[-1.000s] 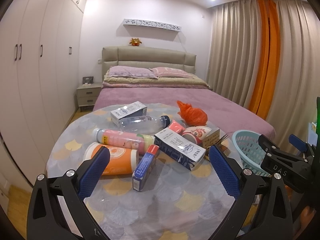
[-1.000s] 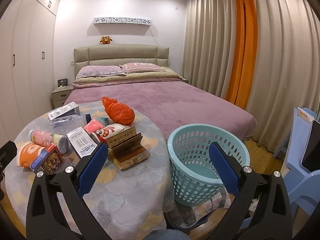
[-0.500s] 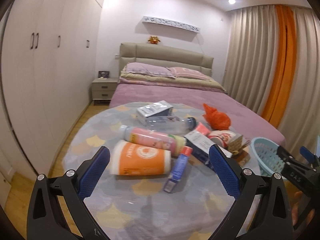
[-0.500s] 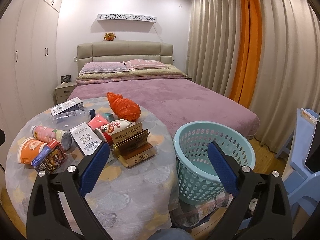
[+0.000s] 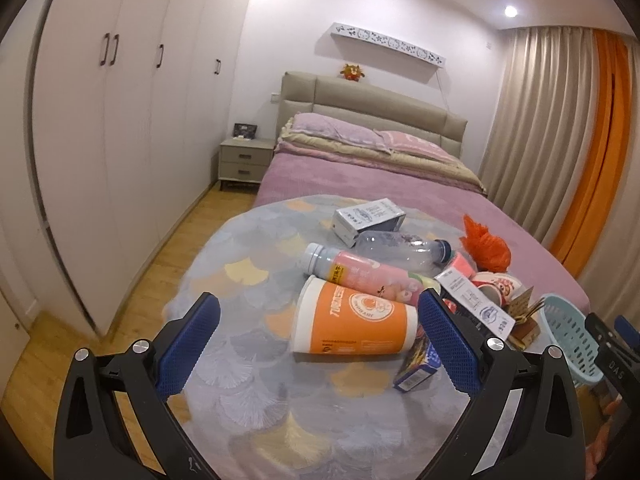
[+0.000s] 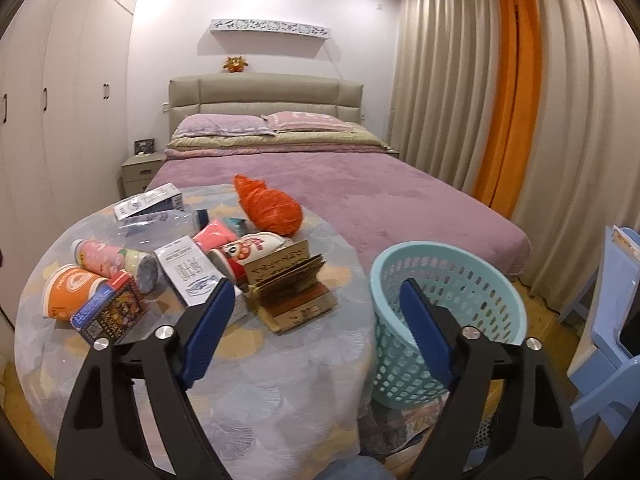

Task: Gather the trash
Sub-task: 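Grasp the blue toothpaste box with the left tool while the right tool grasps the white milk carton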

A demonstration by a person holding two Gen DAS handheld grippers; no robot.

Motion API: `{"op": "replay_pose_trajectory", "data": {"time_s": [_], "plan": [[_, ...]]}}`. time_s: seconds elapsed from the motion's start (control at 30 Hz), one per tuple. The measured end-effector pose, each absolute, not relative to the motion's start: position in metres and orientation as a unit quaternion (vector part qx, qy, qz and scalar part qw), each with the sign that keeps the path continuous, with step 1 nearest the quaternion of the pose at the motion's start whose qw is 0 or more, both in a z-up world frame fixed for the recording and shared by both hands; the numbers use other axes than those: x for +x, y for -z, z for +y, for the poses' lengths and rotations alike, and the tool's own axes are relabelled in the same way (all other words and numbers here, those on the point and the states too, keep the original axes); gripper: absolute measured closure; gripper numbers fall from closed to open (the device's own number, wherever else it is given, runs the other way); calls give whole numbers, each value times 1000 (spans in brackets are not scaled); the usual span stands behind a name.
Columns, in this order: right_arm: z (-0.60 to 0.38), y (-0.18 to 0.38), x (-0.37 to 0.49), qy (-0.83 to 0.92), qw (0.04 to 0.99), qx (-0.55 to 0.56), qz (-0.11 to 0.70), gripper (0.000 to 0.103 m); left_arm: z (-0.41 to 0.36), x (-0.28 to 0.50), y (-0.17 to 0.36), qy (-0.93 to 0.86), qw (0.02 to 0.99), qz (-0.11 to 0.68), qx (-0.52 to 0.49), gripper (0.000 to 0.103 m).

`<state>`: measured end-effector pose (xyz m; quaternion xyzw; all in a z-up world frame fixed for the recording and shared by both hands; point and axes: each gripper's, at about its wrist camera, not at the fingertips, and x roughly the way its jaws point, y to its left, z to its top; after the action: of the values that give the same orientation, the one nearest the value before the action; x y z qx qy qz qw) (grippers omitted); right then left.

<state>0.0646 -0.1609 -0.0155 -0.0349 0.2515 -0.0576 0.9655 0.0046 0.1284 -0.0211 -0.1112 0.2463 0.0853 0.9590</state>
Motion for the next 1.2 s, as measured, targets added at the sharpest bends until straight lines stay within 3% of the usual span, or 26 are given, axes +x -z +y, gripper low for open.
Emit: {"op": "replay_pose_trajectory", "data": {"time_s": [0.2,0.53,1.0,1.2], "plan": [[-155,24,80,29,960,-22,277,41,118,20,33,-35,954,273,-116,7],[-140,43,135,-95,936,-30,339,41,75,60,59,49,935,338,-93,12],[-130,68,183,-154,911,-23,381,41,44,87,83,52,917,393,-40,41],[-123,79,191,-176,895,-21,410,41,44,88,85,48,916,397,-34,64]]}}
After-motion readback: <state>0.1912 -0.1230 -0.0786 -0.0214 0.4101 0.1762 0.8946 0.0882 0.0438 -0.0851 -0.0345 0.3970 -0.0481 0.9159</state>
